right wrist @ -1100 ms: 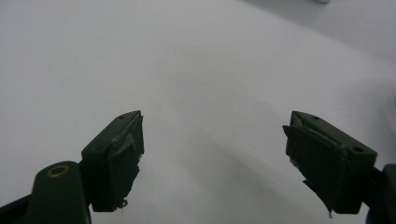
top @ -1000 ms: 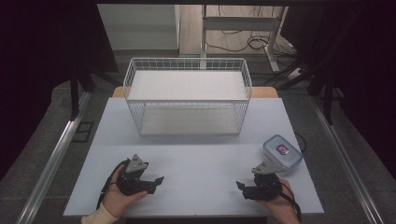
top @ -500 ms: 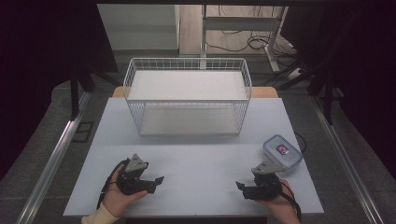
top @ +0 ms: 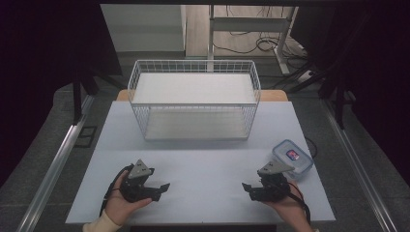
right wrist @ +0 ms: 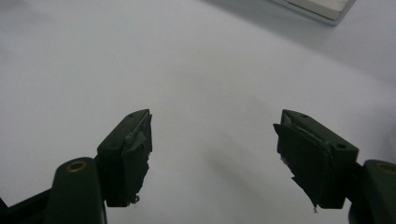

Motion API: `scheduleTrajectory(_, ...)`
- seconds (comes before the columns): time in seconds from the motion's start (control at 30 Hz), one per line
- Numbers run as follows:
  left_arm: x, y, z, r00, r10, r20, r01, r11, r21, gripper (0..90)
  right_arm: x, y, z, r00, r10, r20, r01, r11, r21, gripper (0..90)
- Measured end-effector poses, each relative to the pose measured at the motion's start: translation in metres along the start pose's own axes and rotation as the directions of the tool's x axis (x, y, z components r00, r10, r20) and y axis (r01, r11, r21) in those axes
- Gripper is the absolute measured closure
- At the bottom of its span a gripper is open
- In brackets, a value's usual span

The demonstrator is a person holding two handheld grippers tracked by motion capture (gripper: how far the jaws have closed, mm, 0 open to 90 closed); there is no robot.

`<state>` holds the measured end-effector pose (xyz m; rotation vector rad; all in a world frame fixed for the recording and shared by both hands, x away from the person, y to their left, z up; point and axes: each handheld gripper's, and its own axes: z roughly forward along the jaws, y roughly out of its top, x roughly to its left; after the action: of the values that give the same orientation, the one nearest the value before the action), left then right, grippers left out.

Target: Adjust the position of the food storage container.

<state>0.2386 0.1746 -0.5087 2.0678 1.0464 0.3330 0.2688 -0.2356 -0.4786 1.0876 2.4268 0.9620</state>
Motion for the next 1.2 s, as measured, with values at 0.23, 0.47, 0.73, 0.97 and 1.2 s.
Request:
scheduleTrajectory(0.23,0.002,0.0,0.0,1.0,0.001,-0.003,-0.001,0.9999,0.012,20.0,-0.018,0.017,-0.005,0.9993,0.034,-0.017,-0.034,0.999,0.031,33.5)
scheduleTrajectory(0.47,0.003,0.0,0.002,1.0,-0.007,-0.007,0.007,0.9998,0.018,20.0,-0.048,0.04,-0.011,0.9989,0.044,-0.018,-0.043,0.997,0.057,45.7)
scheduleTrajectory(0.73,0.003,0.0,0.002,0.9999,-0.011,-0.005,0.011,0.9998,0.017,20.0,-0.09,0.066,-0.018,0.9992,-0.013,0.037,0.008,0.99,0.138,73.6)
scheduleTrajectory(0.97,0.005,-0.001,0.003,0.9999,-0.013,-0.002,0.013,0.9998,0.018,20.0,-0.127,0.074,-0.017,0.9946,0.005,0.104,-0.024,0.982,0.189,88.7)
scheduleTrajectory(1.2,0.005,-0.001,0.003,0.9999,-0.011,-0.003,0.011,0.9998,0.019,20.0,-0.173,0.077,-0.005,0.9793,0.027,0.201,-0.08,0.962,0.263,89.0)
